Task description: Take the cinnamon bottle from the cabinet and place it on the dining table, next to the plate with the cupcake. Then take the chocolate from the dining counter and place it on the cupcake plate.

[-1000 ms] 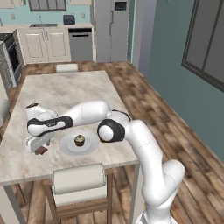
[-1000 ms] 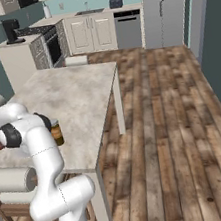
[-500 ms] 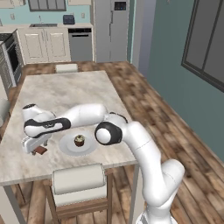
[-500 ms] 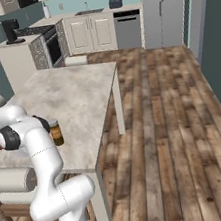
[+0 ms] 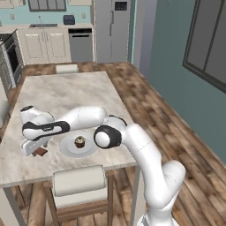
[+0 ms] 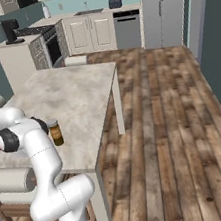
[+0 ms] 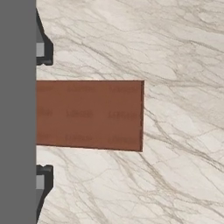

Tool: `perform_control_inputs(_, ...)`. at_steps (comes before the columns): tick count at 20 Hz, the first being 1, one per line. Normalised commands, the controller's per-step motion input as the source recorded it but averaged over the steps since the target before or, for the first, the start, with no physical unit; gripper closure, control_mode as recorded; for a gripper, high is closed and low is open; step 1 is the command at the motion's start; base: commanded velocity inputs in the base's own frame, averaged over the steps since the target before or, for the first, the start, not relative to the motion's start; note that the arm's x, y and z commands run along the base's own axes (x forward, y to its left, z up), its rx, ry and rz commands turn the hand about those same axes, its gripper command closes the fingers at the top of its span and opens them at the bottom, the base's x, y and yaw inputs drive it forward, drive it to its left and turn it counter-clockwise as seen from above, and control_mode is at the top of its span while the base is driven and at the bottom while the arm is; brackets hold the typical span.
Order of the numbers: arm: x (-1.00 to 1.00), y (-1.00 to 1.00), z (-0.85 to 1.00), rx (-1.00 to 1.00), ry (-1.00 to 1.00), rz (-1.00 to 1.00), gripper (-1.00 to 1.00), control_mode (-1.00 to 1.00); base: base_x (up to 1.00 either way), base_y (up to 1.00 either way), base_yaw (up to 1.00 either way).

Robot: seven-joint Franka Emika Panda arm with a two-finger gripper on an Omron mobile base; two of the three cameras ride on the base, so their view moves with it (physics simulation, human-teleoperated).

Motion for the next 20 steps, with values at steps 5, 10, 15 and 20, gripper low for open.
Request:
perform_control_inputs(5,0.00,0.00,-0.79,-0.03,0.01,0.00,1.00,-1.00,0.00,0.00,0.00)
perform_control_inputs(10,-0.05,0.00,-0.67,-0.05,0.00,0.00,1.00,-1.00,0.00,0.00,0.00)
perform_control_inputs(15,-0.23,0.00,-0.12,-0.01,0.00,0.00,1.00,-1.00,0.00,0.00,0.00)
perform_control_inputs(20,-0.19,-0.04,0.23,0.00,0.00,-0.02,1.00,-1.00,0.00,0.00,0.00)
